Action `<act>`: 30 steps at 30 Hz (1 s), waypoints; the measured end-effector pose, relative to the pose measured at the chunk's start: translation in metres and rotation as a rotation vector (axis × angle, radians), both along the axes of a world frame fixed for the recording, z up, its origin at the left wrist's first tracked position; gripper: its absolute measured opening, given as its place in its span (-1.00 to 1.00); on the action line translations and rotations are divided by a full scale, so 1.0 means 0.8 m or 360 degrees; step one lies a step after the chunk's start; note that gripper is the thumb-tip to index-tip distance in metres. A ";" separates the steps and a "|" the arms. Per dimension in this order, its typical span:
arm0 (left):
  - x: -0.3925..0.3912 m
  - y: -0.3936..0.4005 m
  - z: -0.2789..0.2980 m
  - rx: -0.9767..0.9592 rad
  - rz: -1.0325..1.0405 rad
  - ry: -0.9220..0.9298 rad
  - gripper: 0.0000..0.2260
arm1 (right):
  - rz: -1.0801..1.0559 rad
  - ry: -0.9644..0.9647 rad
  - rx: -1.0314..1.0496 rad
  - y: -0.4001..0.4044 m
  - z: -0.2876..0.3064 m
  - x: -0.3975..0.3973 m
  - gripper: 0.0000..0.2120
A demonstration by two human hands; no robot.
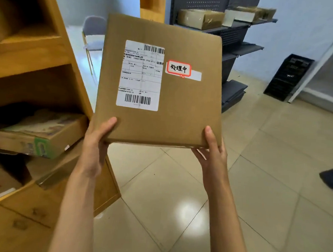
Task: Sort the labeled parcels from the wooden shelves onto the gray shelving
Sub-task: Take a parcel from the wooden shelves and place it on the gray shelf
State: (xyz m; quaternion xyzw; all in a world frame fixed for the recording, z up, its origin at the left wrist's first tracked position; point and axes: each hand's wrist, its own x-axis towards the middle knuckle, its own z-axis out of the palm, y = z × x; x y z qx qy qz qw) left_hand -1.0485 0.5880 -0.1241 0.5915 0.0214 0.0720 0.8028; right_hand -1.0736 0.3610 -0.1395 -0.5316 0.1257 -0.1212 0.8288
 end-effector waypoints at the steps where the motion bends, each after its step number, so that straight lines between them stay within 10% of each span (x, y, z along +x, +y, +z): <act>1: 0.007 -0.018 -0.001 -0.0012 0.0000 -0.0010 -0.50 | -0.0026 -0.0011 -0.0009 -0.016 0.000 0.002 -0.51; 8: 0.057 -0.118 -0.017 -0.0024 -0.0074 -0.0054 -0.27 | -0.0211 0.0005 -0.0004 -0.110 -0.011 0.027 -0.38; 30: 0.499 -0.410 0.001 0.0091 -0.0511 -0.0221 -0.40 | -0.0708 0.0014 0.0055 -0.372 0.004 0.396 -0.53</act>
